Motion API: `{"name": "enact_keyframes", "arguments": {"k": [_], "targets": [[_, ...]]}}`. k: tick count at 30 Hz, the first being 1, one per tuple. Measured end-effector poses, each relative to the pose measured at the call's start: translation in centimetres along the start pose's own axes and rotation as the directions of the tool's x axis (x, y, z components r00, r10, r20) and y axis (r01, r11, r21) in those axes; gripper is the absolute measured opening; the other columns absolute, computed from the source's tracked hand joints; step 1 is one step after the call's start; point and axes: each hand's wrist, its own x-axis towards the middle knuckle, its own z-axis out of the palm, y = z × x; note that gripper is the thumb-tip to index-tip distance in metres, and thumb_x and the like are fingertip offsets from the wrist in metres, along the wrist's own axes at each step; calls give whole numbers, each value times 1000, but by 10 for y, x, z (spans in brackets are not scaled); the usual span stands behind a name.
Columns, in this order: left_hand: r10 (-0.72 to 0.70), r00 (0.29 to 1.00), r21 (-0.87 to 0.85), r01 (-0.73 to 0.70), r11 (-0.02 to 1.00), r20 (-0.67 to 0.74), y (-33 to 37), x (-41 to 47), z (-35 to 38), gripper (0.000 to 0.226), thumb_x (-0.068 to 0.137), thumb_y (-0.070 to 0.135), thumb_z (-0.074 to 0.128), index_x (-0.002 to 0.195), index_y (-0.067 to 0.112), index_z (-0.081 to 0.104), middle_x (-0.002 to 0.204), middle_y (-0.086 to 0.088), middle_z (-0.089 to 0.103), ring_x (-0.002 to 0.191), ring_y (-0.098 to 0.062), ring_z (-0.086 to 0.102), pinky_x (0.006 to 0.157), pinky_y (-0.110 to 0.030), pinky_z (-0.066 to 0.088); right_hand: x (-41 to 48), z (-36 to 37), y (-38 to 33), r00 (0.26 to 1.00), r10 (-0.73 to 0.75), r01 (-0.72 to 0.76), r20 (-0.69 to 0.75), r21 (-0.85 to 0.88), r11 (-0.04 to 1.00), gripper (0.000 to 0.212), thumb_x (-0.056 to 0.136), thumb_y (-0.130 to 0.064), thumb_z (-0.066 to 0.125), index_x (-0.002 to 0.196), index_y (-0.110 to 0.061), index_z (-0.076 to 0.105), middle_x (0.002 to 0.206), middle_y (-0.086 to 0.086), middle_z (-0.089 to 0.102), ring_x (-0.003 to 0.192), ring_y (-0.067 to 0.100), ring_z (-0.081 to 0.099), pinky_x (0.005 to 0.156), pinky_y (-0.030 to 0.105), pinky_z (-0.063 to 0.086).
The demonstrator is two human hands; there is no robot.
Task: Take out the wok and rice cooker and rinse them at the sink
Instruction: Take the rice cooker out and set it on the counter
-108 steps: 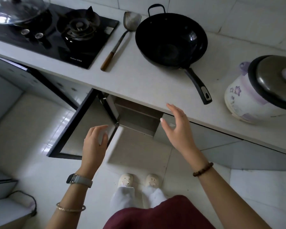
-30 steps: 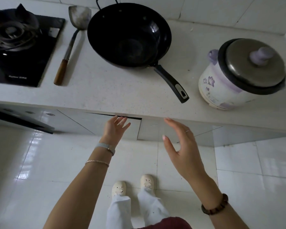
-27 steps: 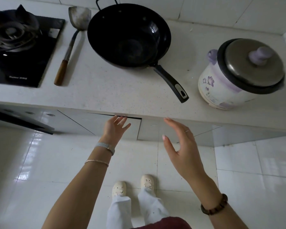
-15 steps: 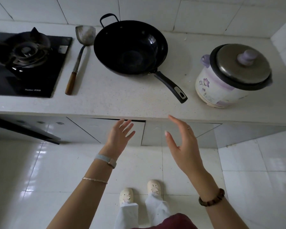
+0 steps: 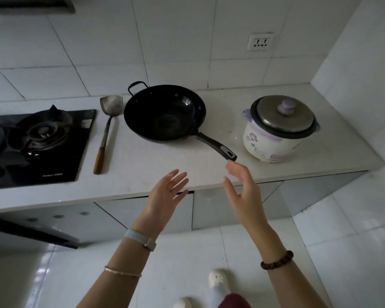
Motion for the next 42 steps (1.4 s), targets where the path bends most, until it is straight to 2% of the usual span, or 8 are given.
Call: {"name": "enact_keyframes", "arguments": {"k": [8,13,21,25,30,34,38,42], "targets": [[-28,1000,37,28,999,6,1,55,35,34,102,20,38,132,9,51,126,-10,64,121,-28,58,106,-46,42,58,-11,26,996,84,-84,16,14,996,39,94,-23,56,132,-20,49,130,-8,57,120,5,52,103,29,43],[-88,993,43,92,995,-83,-9,108,58,36,102,22,40,133,8,51,129,-12,61,122,-29,55,105,-45,43,109,-15,51,978,186,-186,97,-7,982,42,94,-24,56,135,-18,47,135,-4,53,122,8,50,95,21,42],[-155,963,-53,147,988,-220,-25,177,84,36,99,23,46,131,7,51,128,-16,60,118,-32,57,102,-44,43,166,-10,91,935,262,-260,238,-42,965,43,93,-31,57,133,-18,48,132,-5,54,118,6,50,92,19,41],[-172,953,-72,159,985,-248,-30,200,92,30,98,22,47,122,7,55,120,-18,63,106,-34,62,102,-45,43,183,-1,103,880,323,-335,349,-28,942,41,94,-27,56,133,-17,47,126,-1,59,105,8,58,69,4,44],[-185,951,-141,153,978,-250,-34,222,102,29,100,20,45,118,-2,53,114,-20,66,105,-35,63,89,-43,52,194,15,109,809,349,-346,473,-95,933,35,94,-28,56,127,-22,48,110,-6,61,82,1,61,62,11,47],[-257,936,-214,207,955,-241,-31,238,109,14,99,13,49,104,2,55,97,-15,71,97,-31,67,74,-40,56,203,33,111,702,435,-440,563,-136,887,34,92,-27,60,123,-19,49,101,-2,65,77,12,70,73,26,58],[-263,913,-182,215,960,-312,-27,247,110,11,95,11,57,98,0,56,78,-12,72,82,-27,72,67,-37,59,214,47,106,627,465,-479,625,-162,863,27,92,-22,59,117,-20,49,87,1,67,58,11,67,56,20,54],[-250,910,-59,244,968,-330,-24,249,104,16,94,16,59,81,6,58,65,-7,66,72,-23,70,70,-34,58,220,62,103,597,528,-507,604,-226,832,16,93,-22,55,104,-11,56,69,5,64,45,12,60,47,23,52]]}}
